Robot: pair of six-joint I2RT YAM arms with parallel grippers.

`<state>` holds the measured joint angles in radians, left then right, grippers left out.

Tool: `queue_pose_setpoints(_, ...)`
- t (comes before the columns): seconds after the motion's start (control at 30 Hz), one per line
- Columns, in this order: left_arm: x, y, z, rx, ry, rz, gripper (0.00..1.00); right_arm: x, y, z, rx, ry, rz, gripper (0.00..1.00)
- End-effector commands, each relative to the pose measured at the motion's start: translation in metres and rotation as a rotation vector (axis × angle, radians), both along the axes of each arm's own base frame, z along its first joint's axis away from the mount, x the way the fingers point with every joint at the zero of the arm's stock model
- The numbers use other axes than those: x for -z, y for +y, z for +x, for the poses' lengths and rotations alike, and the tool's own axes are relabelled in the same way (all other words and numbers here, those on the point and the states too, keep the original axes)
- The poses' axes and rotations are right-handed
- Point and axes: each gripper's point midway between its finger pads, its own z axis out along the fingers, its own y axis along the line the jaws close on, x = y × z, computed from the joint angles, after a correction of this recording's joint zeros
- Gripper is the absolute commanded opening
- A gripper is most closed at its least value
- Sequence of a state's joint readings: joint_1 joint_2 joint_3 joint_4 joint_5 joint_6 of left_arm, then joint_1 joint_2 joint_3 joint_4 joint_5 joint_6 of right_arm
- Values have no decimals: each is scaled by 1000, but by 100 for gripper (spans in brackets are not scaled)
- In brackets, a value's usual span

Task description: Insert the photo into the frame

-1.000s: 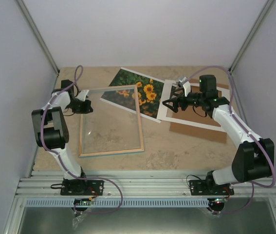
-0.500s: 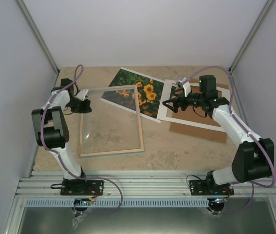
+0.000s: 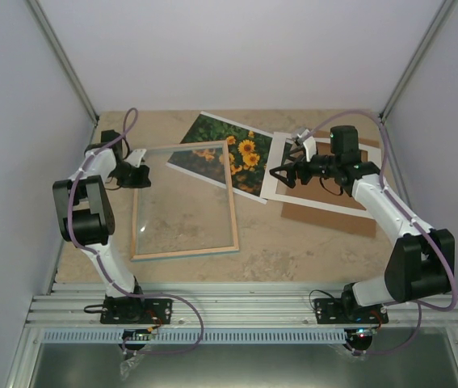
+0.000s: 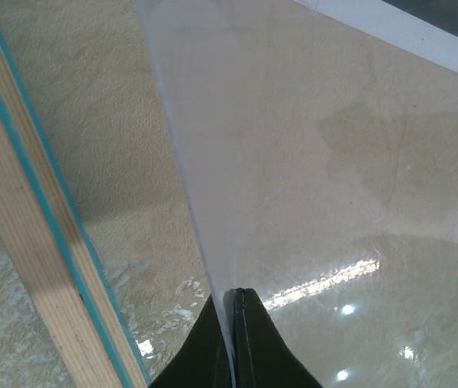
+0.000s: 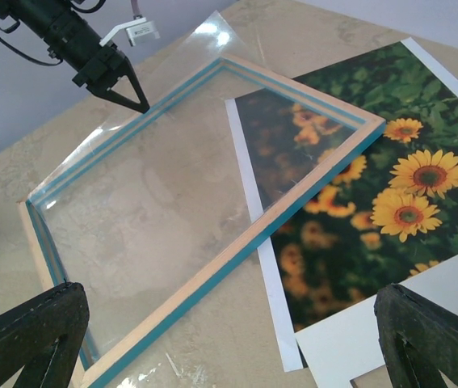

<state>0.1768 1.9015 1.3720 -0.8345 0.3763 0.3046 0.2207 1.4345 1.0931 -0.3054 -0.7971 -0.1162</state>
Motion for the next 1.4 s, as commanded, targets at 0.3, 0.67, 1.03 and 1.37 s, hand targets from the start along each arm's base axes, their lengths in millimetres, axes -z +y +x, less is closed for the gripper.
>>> queue_pose_setpoints(0.3, 4, 10, -6, -26, 48, 39, 0, 0, 1, -1, -2, -17, -1, 98)
queue_pose_setpoints(0.67, 2, 7, -12, -60, 122, 4, 0, -1, 1, -2, -2, -18, 0, 98)
queue_pose_setpoints(1.03, 8, 10, -16, -75, 153, 25, 0, 0, 1, -3, -1, -23, -2, 98)
queue_pose_setpoints(1.37, 16, 13, -17, -87, 171, 39, 0, 2, 1, -4, 0, -22, -3, 98)
